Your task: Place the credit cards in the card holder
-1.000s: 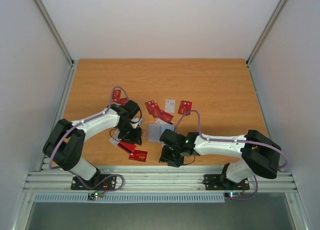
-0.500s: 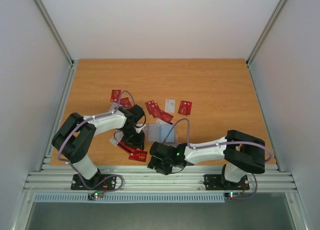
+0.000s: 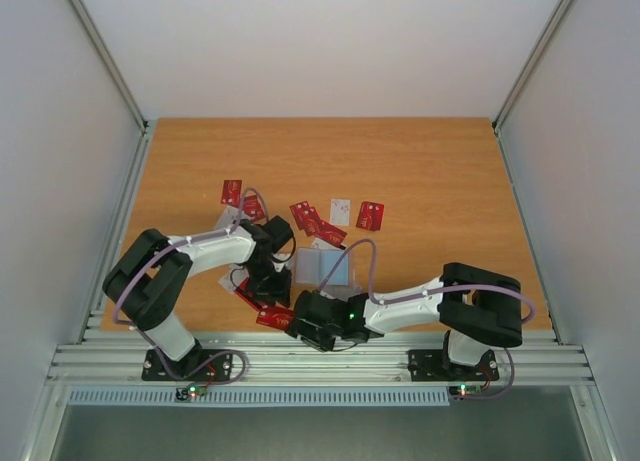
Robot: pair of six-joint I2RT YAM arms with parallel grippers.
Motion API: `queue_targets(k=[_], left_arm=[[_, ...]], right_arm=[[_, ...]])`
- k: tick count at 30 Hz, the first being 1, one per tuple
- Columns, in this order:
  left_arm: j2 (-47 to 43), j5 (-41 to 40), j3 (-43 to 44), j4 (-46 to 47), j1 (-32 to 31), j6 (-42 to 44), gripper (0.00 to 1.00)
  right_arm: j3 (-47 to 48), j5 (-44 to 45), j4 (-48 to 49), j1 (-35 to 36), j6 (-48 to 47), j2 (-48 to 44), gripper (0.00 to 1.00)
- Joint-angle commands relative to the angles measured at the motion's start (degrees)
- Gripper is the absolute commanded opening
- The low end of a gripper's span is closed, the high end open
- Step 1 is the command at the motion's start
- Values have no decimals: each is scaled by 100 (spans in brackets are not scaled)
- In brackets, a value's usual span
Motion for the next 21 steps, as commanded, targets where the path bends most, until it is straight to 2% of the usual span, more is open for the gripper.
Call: queue_targets(k=[1,6,11,17,21], left_arm=[[87,-312,-465,-62,-116,-461,41],[49,-255,-520,-14,-118,-584,41],[-3,-210,-546,-31,-118,-596,41],[-604,-297,-295,-302,-116,-632,43],[-1084,-697,-159,-686,-111,-608,44]], right_arm=[[29,305,647,76,57,264,54],[78,250,1192,83,-123,466,54],[94,208,1338,84,-141,588,54],[154,90,1314,84,-105,744,53],[192,71,1364,83,-102,810,53]])
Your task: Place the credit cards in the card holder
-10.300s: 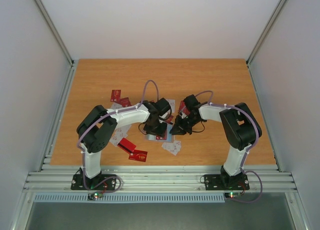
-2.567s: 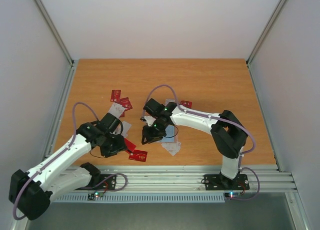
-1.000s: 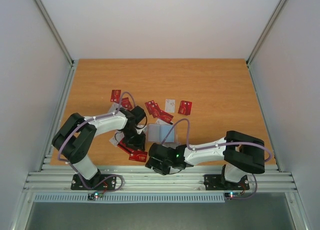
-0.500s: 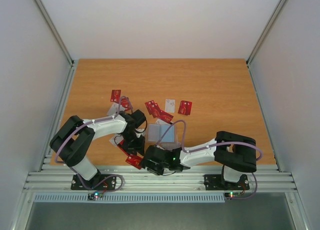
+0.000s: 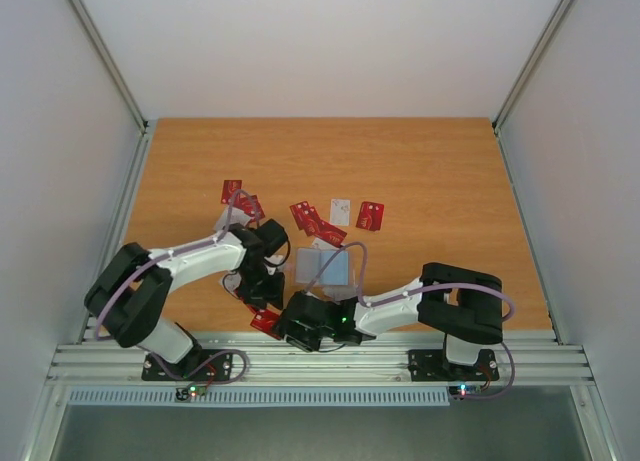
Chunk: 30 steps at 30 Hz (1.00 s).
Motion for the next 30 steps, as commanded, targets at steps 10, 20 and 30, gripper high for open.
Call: queue_targets(k=[10,20,30], left_arm=[[-735,-1104,88,-882,85,-289,43],[98,-539,-351,-301,99,-322,34],[32,-449,-363,-285,101,-346,33]], right_arm=[[186,85,258,7,-26,426,51],[284,44,267,-68,-75,471,46],[986,-10,-846,-99,-582,149,39]])
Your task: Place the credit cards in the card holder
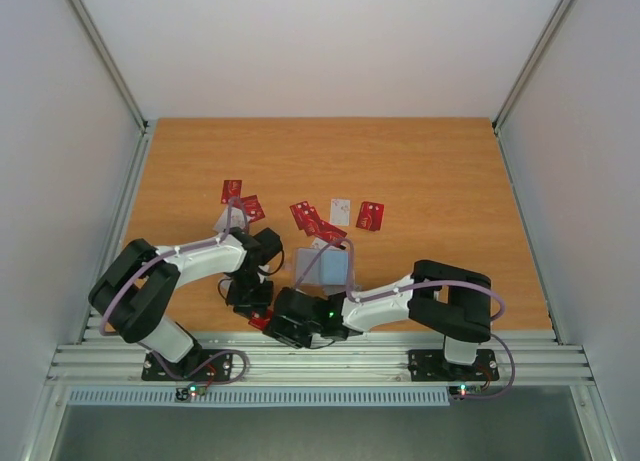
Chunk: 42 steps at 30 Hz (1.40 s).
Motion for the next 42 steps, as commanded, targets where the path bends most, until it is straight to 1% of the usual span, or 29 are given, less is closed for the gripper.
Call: queue_targets(k=[1,15,21,26,38,42], left_arm=[[-10,119,-66,217,4,-37,32],[-339,316,57,151,70,-64,30],[-410,390,74,130,94,-54,30],[-443,467,73,150,133,-51,29],[-529,550,181,65,251,0,28],[-582,553,246,0,291,29,28]], right_arm=[[394,224,-575,-62,-356,-236,38],[734,315,-1112,-138,-594,-366,32],[735,386,-1155,-156,-603,-401,29],[770,438,-1254,-206,-650,-427,24],[867,493,-1265,-297,-807,-431,5],[892,465,-1359,-332,-839,-485,1]])
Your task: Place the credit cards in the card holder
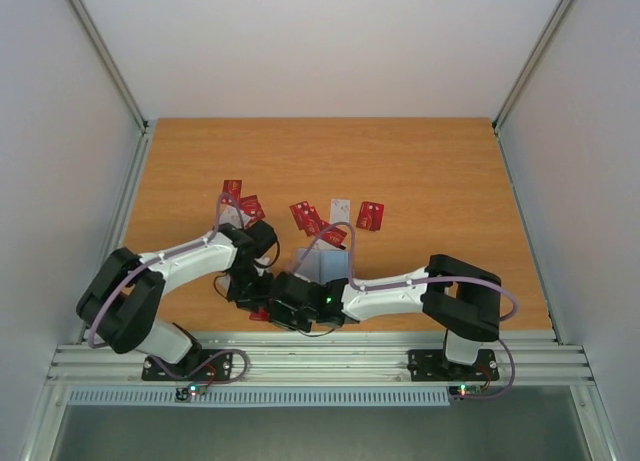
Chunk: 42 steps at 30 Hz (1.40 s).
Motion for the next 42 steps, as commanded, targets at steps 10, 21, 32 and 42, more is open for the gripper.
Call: queue_targets(k=[10,21,32,42], left_arm=[[-556,-199,715,-442,124,316,35],[-1262,-298,1613,-673,310,1301,51],[-1634,326,2984,-455,544,2380,79],[-1872,1551,3501,126,580,3816,84]], right_arm=[[232,31,-1140,-240,-283,-722,1],[182,-970,-2086,-936,-1874,-1789,1],[1198,-2762,-4813,-2450,-5385,-2716,1],[1405,-3101,-5245,-3038,-6808,-3039,1]])
